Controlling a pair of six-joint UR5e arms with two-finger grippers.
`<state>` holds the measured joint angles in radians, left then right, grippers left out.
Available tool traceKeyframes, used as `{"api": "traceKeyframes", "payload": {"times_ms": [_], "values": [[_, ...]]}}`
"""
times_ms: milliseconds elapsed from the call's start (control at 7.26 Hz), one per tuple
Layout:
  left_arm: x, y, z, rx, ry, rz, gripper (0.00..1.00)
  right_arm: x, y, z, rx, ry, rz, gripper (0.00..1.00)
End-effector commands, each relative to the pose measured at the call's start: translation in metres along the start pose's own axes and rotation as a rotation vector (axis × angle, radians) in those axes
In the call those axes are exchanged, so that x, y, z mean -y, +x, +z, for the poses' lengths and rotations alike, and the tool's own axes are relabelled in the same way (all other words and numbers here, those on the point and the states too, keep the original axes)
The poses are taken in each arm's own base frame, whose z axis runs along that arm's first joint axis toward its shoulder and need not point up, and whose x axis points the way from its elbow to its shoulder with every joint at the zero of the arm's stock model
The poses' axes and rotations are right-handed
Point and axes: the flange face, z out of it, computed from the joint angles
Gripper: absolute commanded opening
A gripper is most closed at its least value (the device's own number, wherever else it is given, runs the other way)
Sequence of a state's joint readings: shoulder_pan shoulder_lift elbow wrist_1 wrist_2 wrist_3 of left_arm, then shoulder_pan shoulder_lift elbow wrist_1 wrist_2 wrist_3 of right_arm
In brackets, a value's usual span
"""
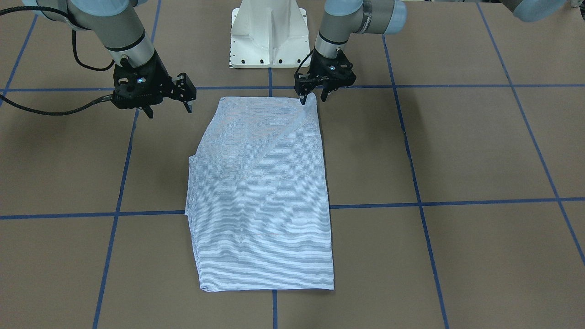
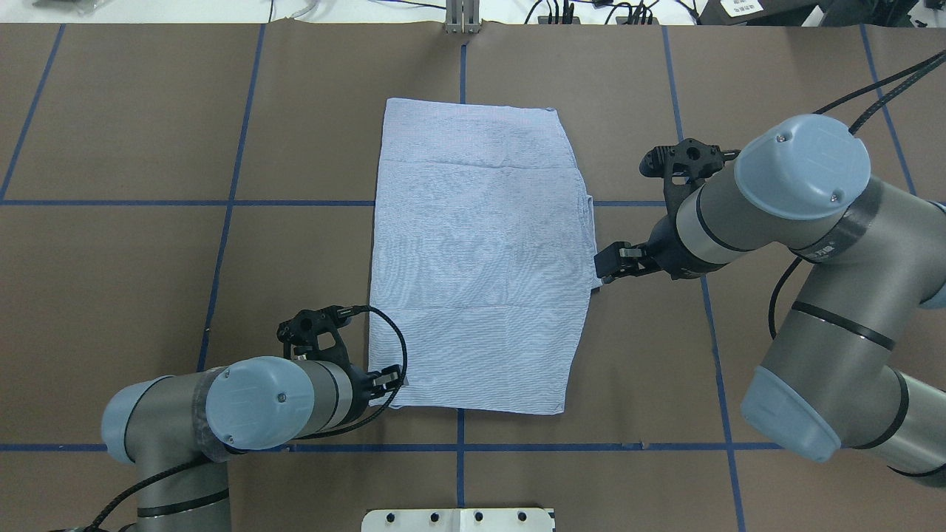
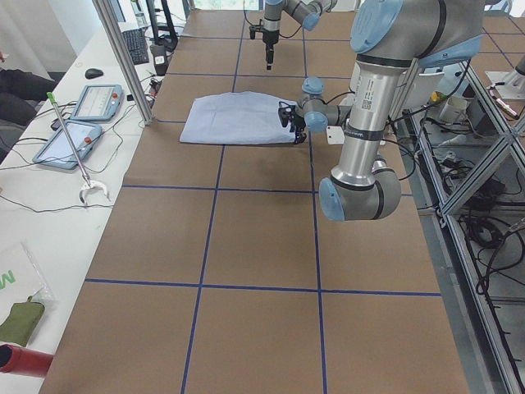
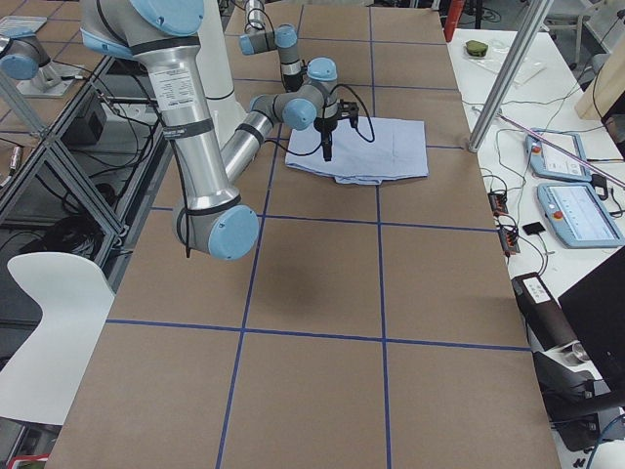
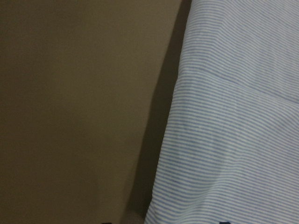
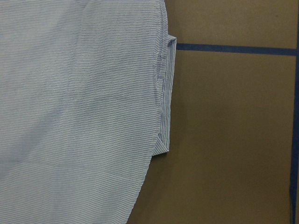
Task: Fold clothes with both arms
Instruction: 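Bring the right gripper down to the near corner beside the left gripper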
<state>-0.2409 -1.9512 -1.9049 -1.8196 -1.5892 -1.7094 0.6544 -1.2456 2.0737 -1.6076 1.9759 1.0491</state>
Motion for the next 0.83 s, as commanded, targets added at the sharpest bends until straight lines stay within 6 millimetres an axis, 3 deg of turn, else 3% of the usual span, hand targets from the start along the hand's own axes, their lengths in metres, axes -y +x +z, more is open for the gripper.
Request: {"api": "traceKeyframes", "payload": {"times_ms": [0,413,689], "values": [[-0.0035,-0.0010,0.0046,0.008,-0.004,0.010,0.58,-0.0002,-0.0001,0.0008,-0.001,-0.001,0.000,1.00],[-0.0062,0.0043,0.0038,0.001,-0.009,0.010,0.48,0.0004,0.0004,0.0004,-0.001,0.000,0.001,1.00],[-0.0053,0.0043,0.0036,0.001,-0.008,0.010,0.20,0.0004,0.0004,0.0004,-0.001,0.000,0.003,1.00]]}}
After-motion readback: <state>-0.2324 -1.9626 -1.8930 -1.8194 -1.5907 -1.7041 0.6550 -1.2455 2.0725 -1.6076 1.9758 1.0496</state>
